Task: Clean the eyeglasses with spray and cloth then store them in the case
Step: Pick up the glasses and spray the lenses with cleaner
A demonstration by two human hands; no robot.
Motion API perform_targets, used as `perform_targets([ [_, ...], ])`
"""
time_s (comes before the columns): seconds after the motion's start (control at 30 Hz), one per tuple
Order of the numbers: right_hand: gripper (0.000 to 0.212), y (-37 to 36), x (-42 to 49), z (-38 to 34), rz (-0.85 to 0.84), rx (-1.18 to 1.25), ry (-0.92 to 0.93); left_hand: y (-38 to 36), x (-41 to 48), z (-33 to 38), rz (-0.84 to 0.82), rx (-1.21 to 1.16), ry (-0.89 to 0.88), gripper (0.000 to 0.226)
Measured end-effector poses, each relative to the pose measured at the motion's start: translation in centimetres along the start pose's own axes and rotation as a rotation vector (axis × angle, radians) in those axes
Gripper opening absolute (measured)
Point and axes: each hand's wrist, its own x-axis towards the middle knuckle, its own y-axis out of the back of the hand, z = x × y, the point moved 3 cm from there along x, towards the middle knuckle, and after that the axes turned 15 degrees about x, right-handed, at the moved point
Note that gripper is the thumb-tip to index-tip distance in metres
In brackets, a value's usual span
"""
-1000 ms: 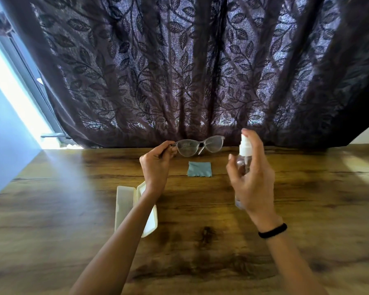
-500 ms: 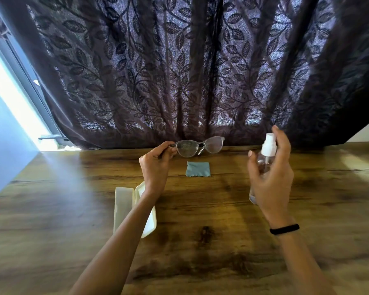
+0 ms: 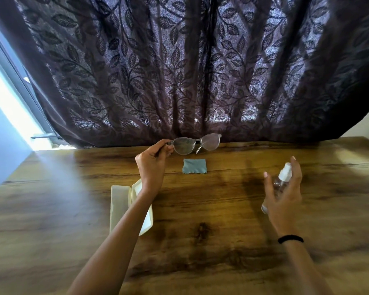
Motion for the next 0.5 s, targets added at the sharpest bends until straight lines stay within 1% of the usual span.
perform_targets([
  [0.17, 0.062, -0.2, -0.9, 0.8, -0.009, -0.010, 0.004, 0.0, 0.0, 0.0, 0.004, 0.001, -0.005, 0.024],
  [0.27, 0.067, -0.1, -1.6, 1.3, -0.014, -0.008, 0.011, 0.2, 0.0, -0.1, 0.009, -0.003, -0.008, 0.025],
  [0.5, 0.076, 0.3, -2.5, 1.9, -0.005, 0.020, -0.054, 0.1, -0.2, -0.3, 0.011, -0.002, -0.011, 0.023],
])
